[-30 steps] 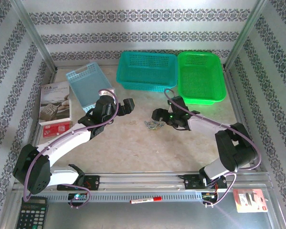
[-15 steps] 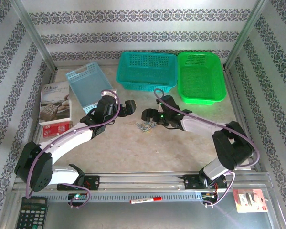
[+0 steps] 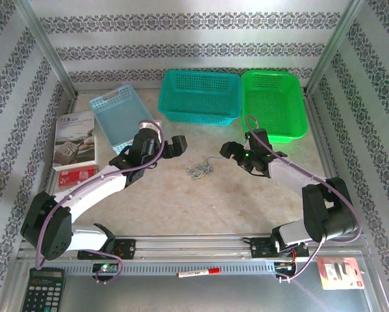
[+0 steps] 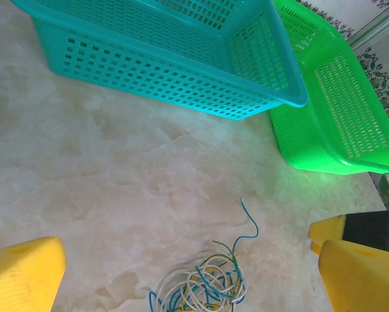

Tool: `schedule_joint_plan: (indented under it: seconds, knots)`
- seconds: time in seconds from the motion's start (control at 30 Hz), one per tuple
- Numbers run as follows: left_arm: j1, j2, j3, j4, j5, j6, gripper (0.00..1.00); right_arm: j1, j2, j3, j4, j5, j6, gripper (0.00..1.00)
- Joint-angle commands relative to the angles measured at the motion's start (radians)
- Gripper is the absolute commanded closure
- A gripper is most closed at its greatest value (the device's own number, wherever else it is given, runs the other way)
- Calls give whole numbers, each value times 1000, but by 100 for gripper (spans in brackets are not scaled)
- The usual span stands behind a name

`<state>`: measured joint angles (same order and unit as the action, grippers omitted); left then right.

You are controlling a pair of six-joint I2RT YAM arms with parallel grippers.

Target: Untangle the cables

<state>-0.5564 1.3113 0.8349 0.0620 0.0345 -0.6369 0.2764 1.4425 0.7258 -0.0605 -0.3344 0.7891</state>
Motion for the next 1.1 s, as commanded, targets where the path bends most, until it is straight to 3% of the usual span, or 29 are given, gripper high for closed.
schedule_joint_plan:
  seconds: [0.0,0.17,0.67,0.87,0.97,1.07]
  knots:
    - [-18,-1,24,-31,10,1,0,-3,39,-33,105,-100,88,23]
    - [-20,-5,21,-31,8,1,0,-1,86,-61,213,-129,157,42]
    - [-32,11,26,-22,12,-5,0,5,218,-33,348,-156,254,42]
    - [-37,22,29,-22,12,-6,0,4,261,-12,396,-163,285,46]
    - [-40,27,29,-21,13,-4,0,4,282,-2,419,-173,295,57]
    - [-42,33,29,-21,13,2,0,0,295,7,442,-187,300,79]
